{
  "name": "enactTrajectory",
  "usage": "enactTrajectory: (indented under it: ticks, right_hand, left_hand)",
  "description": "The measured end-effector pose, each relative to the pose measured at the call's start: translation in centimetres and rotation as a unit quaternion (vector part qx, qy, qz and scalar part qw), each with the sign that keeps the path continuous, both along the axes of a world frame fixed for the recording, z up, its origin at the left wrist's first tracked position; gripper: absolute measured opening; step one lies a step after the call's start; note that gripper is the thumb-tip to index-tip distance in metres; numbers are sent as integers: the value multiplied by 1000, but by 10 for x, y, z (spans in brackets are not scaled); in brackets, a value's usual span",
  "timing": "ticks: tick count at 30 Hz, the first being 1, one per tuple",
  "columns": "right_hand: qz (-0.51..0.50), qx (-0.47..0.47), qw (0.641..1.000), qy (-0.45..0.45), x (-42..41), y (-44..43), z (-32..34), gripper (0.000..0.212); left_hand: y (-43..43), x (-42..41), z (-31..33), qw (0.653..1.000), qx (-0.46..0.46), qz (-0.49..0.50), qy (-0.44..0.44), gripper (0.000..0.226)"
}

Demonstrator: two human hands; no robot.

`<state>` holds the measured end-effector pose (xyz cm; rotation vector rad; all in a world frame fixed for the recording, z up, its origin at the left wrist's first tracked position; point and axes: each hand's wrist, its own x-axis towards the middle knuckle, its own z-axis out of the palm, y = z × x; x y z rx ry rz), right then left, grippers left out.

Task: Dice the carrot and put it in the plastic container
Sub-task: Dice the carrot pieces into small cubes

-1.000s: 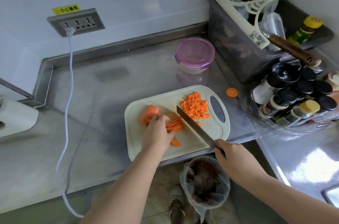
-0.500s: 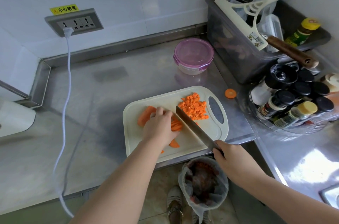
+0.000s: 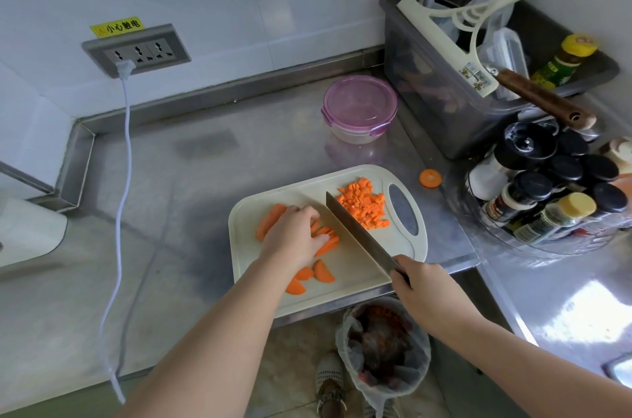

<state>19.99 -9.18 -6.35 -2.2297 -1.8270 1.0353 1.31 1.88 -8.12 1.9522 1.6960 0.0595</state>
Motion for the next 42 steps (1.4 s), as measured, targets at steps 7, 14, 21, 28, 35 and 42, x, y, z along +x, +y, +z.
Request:
enactTrajectory:
  ticks: [7, 14, 21, 28, 35, 42]
  right_hand:
    - [5, 4, 1000, -4, 0, -2, -1, 22]
    - [4, 19, 1000, -1, -8, -2, -4, 24]
    - [-1, 19, 1000, -6, -14, 0, -2, 27]
    - [5, 15, 1000, -1, -18, 0, -2, 27]
    - [-2, 24, 1000, 1, -22, 14, -6, 27]
    - [11, 21, 1000, -12, -21, 11, -4, 26]
  left_hand:
    - [-5, 2, 0, 998, -23, -48, 31, 65]
    - [-4, 6, -5, 1000, 6, -14, 18, 52]
    - [-13, -1, -3, 996, -25, 23, 85, 61]
    - [-15, 10, -1, 996, -3, 26, 82, 48]
    - [-6, 14, -3, 997, 2, 76, 31, 49]
    - [-13, 6, -3, 996, 37, 54, 60, 43]
